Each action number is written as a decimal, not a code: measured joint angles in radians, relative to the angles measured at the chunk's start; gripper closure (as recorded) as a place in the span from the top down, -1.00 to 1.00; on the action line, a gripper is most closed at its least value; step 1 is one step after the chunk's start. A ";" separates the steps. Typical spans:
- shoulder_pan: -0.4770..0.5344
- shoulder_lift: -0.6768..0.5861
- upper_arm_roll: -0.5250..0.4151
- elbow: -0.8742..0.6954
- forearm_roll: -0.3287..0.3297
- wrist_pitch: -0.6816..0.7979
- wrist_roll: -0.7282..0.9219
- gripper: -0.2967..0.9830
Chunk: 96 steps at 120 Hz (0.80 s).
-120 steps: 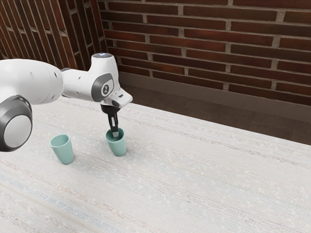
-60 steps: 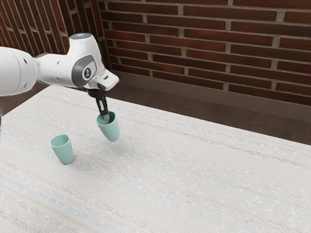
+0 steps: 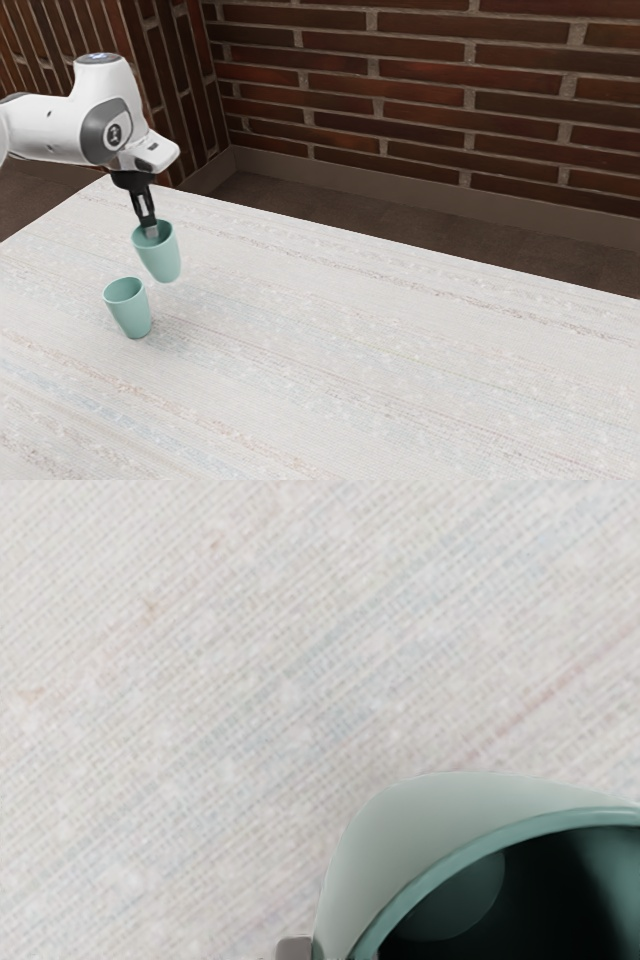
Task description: Place the right cup onto the left cup
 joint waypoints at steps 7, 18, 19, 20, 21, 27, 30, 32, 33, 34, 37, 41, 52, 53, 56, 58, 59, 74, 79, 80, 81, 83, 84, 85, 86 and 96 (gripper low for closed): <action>0.009 -0.008 0.000 -0.002 0.017 -0.009 -0.005 -0.69; 0.022 -0.014 0.000 -0.002 0.040 -0.022 -0.013 -0.69; 0.023 -0.014 0.000 -0.002 0.042 -0.023 -0.014 -0.69; 0.024 -0.014 0.000 -0.002 0.045 -0.024 -0.015 -0.69; 0.025 -0.014 0.000 -0.002 0.047 -0.025 -0.016 -0.69; 0.031 -0.014 0.002 -0.002 0.059 -0.029 -0.020 -0.69; 0.034 -0.014 0.002 -0.002 0.064 -0.031 -0.022 -0.69; 0.035 -0.013 0.002 -0.002 0.067 -0.032 -0.024 -0.69; 0.036 -0.013 0.002 -0.002 0.069 -0.033 -0.024 -0.69; 0.036 -0.013 0.003 -0.001 0.070 -0.033 -0.025 -0.69; 0.037 -0.012 0.003 0.000 0.074 -0.034 -0.027 -0.69; 0.038 -0.010 0.004 0.001 0.078 -0.036 -0.029 -0.69; 0.045 -0.005 0.004 0.003 0.087 -0.039 -0.035 -0.69; 0.046 -0.005 0.004 0.003 0.088 -0.039 -0.036 -0.69; 0.050 -0.004 0.005 0.003 0.090 -0.040 -0.037 -0.69; 0.052 -0.003 0.005 0.003 0.091 -0.040 -0.038 -0.69; 0.053 -0.003 0.005 0.003 0.091 -0.040 -0.038 -0.69; 0.064 0.002 0.005 0.002 0.094 -0.042 -0.044 -0.69; 0.065 0.003 0.005 0.001 0.095 -0.043 -0.046 -0.69; 0.065 0.003 0.005 0.000 0.095 -0.043 -0.046 -0.69; 0.065 0.003 0.005 0.000 0.095 -0.043 -0.047 -0.69; 0.066 0.003 0.005 -0.001 0.095 -0.043 -0.047 -0.69; 0.066 0.003 0.005 -0.001 0.095 -0.043 -0.048 -0.69; 0.067 0.003 0.006 -0.001 0.095 -0.043 -0.048 -0.69; 0.068 0.003 0.006 -0.002 0.095 -0.043 -0.048 -0.69; 0.074 0.004 0.006 -0.007 0.095 -0.044 -0.051 -0.69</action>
